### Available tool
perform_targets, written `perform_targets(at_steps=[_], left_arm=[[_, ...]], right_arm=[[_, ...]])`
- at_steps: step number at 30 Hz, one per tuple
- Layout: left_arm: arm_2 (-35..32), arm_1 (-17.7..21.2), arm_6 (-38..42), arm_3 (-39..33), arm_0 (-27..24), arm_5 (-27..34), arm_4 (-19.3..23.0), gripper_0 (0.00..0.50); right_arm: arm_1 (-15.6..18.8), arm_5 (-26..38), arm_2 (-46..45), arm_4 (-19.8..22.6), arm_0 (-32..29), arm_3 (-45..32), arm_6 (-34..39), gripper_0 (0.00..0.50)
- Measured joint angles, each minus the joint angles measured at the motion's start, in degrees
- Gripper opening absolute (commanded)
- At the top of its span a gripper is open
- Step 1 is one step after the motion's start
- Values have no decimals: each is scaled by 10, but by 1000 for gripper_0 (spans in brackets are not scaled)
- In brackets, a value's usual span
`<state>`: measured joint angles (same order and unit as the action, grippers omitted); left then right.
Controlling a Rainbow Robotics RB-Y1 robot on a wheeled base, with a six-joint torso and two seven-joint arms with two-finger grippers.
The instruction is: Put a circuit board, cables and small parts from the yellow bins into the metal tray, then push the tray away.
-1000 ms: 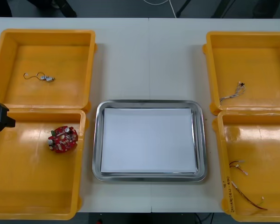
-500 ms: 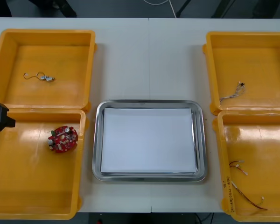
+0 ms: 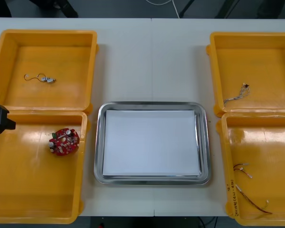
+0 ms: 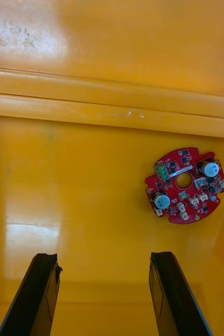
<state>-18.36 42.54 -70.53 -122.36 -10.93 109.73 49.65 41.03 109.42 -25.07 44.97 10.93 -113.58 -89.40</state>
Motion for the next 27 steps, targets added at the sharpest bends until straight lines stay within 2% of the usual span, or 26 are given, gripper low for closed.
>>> perform_targets(at_steps=[14, 27], left_arm=[[0, 0, 0, 0, 1, 0, 0, 500], [22, -5, 0, 2, 21, 0, 0, 500]], right_arm=[[0, 0, 0, 0, 0, 0, 0, 500], [0, -3, 1, 1, 8, 0, 0, 500]])
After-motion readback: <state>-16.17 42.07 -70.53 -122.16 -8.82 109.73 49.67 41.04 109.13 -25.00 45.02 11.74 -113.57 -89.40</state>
